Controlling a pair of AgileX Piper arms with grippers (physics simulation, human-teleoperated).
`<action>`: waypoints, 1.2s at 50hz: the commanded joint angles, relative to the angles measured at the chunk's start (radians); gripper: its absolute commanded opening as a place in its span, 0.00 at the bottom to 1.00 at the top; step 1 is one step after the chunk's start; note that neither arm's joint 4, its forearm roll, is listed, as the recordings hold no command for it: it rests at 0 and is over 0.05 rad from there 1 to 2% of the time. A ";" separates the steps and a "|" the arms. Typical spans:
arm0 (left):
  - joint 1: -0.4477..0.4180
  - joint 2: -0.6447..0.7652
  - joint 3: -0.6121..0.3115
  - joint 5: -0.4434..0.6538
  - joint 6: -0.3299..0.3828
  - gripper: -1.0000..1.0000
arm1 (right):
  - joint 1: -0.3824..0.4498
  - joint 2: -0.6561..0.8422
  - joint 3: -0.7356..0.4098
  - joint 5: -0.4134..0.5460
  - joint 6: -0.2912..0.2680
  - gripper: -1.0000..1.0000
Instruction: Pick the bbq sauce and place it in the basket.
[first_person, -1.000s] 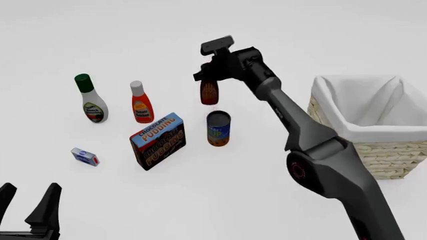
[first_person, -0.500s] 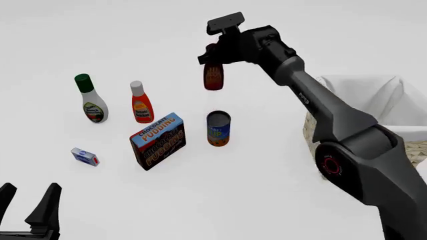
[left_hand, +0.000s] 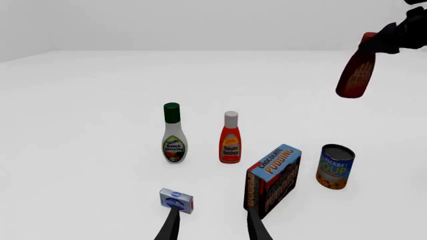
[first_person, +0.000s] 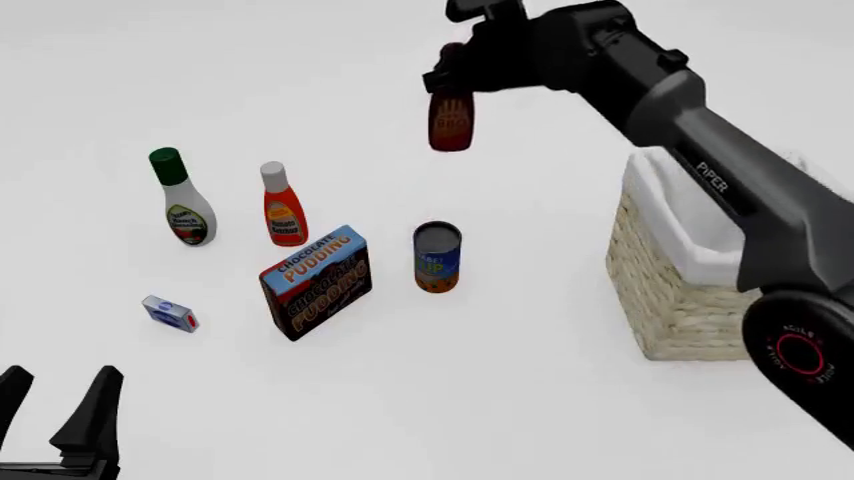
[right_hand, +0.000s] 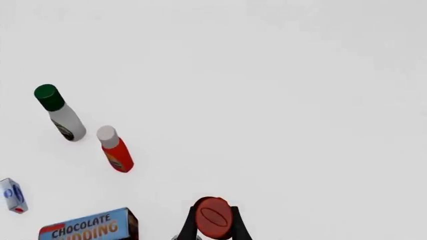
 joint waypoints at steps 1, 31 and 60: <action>0.000 0.000 0.000 0.000 0.000 1.00 | -0.019 -0.103 0.051 0.005 -0.004 0.00; 0.000 0.000 0.000 0.000 0.000 1.00 | -0.137 -0.361 0.265 0.003 -0.038 0.00; 0.000 0.000 0.000 0.000 0.000 1.00 | -0.314 -0.608 0.504 -0.007 -0.051 0.00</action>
